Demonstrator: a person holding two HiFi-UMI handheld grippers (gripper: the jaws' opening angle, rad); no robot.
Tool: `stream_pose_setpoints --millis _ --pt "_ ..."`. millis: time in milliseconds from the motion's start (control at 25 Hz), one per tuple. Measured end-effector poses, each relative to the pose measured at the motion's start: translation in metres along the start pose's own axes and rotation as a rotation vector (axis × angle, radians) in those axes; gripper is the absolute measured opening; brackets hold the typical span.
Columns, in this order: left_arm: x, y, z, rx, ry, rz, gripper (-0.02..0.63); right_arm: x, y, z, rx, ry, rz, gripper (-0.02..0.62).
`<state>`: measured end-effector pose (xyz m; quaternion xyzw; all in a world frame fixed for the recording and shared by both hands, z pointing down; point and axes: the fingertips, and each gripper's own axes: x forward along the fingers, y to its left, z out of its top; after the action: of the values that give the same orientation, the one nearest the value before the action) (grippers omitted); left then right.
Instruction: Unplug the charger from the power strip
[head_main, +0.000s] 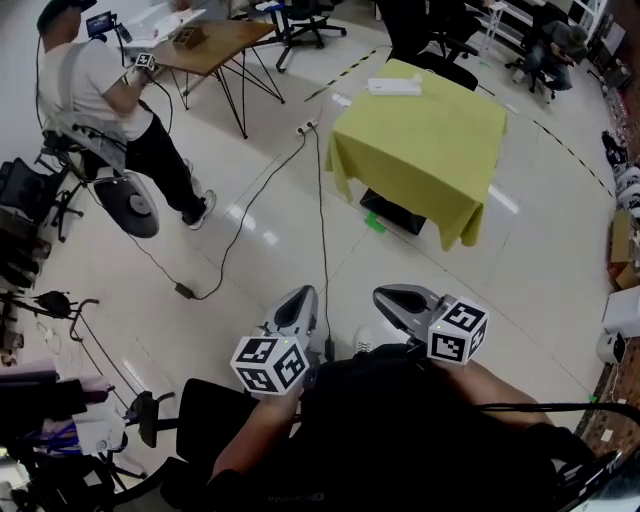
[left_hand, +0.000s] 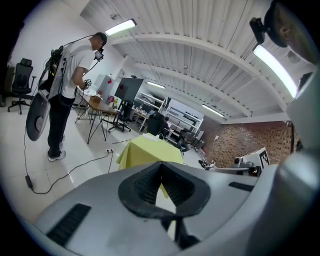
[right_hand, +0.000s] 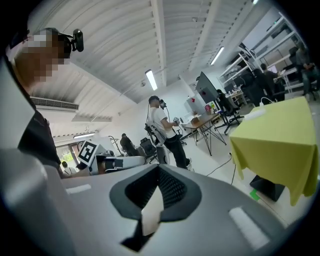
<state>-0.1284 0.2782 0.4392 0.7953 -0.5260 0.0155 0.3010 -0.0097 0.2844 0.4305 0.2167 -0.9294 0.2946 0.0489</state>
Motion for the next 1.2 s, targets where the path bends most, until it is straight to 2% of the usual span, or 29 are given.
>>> stream_pose_setpoints --millis 200,360,600,720,800,920,1040,1200 --pt "0.031 0.032 0.014 -0.015 0.035 0.007 0.005 0.023 -0.032 0.007 0.061 -0.018 -0.045 0.002" --pt "0.043 0.029 0.017 0.017 0.100 -0.073 0.005 0.020 -0.039 0.012 0.115 -0.078 -0.142 0.002" --pt "0.055 0.019 0.023 0.076 0.169 -0.229 0.005 0.012 -0.031 0.010 0.142 -0.146 -0.291 0.002" --pt "0.058 0.023 0.023 0.123 0.185 -0.273 0.005 0.001 -0.025 0.007 0.130 -0.178 -0.374 0.002" --pt "0.066 0.032 0.023 0.126 0.194 -0.283 0.005 -0.001 -0.026 0.003 0.135 -0.187 -0.408 0.002" --pt "0.074 0.037 0.020 0.102 0.210 -0.290 0.005 0.000 -0.034 -0.002 0.152 -0.177 -0.433 0.002" --pt "0.079 0.032 0.023 0.104 0.214 -0.291 0.005 -0.002 -0.047 0.014 0.145 -0.192 -0.428 0.002" --pt "0.098 0.031 0.033 0.102 0.182 -0.244 0.005 0.012 -0.069 0.033 0.114 -0.173 -0.345 0.002"
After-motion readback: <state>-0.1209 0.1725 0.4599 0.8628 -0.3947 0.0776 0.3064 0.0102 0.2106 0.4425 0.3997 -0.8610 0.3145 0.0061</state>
